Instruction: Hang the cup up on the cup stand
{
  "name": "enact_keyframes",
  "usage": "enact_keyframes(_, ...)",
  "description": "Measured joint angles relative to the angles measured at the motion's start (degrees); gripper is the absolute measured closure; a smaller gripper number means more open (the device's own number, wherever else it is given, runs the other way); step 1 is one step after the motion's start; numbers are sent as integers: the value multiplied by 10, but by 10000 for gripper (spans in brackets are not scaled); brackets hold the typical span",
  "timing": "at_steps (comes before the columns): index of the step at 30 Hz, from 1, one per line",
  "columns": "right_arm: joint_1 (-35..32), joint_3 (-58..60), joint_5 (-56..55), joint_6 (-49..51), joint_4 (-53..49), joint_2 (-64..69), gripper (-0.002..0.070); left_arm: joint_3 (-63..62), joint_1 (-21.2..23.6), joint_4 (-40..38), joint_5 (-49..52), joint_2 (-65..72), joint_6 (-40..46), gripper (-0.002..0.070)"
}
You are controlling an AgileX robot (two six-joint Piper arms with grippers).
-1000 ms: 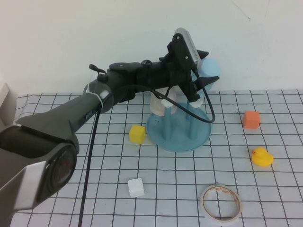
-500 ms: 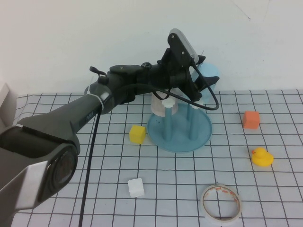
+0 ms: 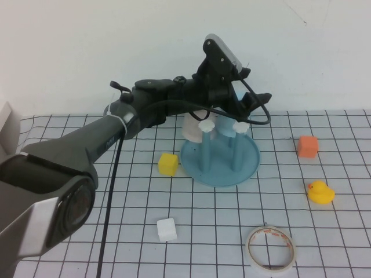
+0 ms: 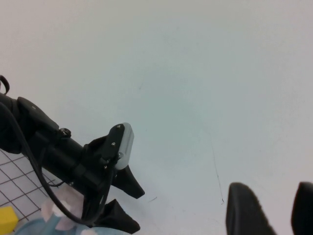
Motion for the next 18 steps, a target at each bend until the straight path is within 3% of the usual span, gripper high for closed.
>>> enact_keyframes(3, 0, 0, 0, 0, 0, 0, 458, 0, 0, 0, 6, -6, -8, 127)
enact_keyframes(7, 0, 0, 0, 0, 0, 0, 458, 0, 3, 1, 19, -28, -11, 377)
enact_keyframes(8, 0, 0, 0, 0, 0, 0, 458, 0, 5, 2, 27, -37, -11, 480)
enact_keyframes(10, 0, 0, 0, 0, 0, 0, 458, 0, 15, 7, 44, -58, -12, 585)
enact_keyframes(13, 0, 0, 0, 0, 0, 0, 458, 0, 32, 26, 65, -93, -22, 648)
enact_keyframes(18, 0, 0, 0, 0, 0, 0, 458, 0, 56, 107, 78, -162, -55, 671)
